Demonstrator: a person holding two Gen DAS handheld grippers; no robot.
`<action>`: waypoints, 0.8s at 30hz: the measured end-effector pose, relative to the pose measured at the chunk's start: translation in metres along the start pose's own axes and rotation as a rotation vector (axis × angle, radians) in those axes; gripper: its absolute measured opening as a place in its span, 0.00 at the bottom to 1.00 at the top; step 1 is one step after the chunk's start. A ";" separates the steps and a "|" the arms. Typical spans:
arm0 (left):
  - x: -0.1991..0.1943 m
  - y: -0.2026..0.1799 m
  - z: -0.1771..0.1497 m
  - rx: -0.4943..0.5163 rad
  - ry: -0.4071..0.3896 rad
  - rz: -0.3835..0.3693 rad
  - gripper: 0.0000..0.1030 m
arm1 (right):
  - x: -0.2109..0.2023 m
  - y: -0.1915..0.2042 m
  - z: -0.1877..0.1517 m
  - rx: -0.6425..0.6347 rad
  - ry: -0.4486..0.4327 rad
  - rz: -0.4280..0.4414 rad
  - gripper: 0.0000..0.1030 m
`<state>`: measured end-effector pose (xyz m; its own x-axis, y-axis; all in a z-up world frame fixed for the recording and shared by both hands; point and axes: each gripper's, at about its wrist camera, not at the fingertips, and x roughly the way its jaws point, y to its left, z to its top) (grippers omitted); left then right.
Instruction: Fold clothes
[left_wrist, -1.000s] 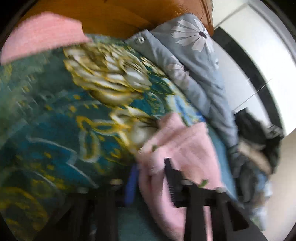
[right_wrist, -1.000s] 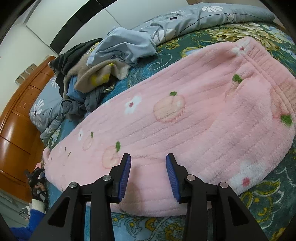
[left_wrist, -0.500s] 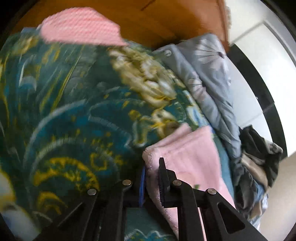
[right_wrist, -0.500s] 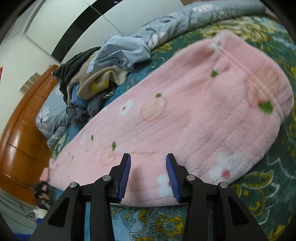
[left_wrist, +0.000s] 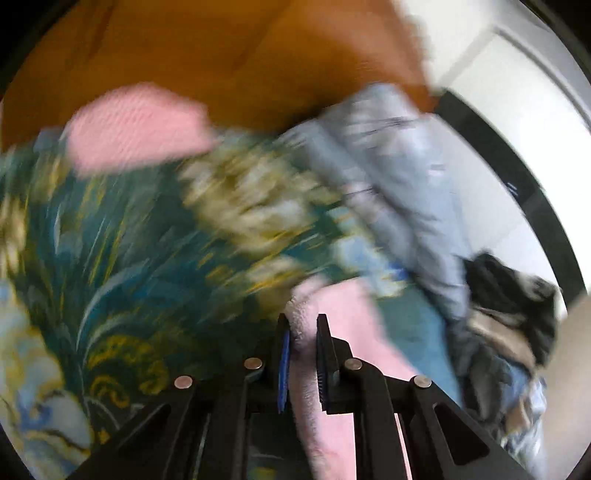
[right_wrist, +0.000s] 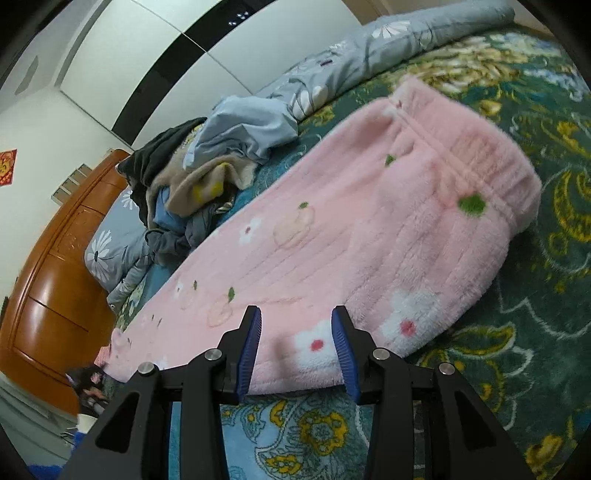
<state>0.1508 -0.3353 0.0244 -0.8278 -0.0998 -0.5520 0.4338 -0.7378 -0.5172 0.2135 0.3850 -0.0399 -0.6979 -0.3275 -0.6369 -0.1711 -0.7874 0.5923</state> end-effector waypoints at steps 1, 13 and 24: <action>-0.012 -0.022 0.005 0.052 -0.021 -0.033 0.13 | -0.003 0.001 0.000 -0.006 -0.008 0.001 0.39; -0.052 -0.261 -0.137 0.610 0.075 -0.481 0.13 | -0.004 0.001 -0.013 0.006 -0.014 0.040 0.39; -0.001 -0.283 -0.291 0.716 0.437 -0.462 0.15 | 0.008 -0.001 -0.032 0.027 0.031 0.052 0.40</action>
<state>0.1326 0.0680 -0.0194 -0.5941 0.4543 -0.6638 -0.3429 -0.8896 -0.3018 0.2302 0.3667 -0.0615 -0.6844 -0.3842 -0.6196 -0.1540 -0.7546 0.6379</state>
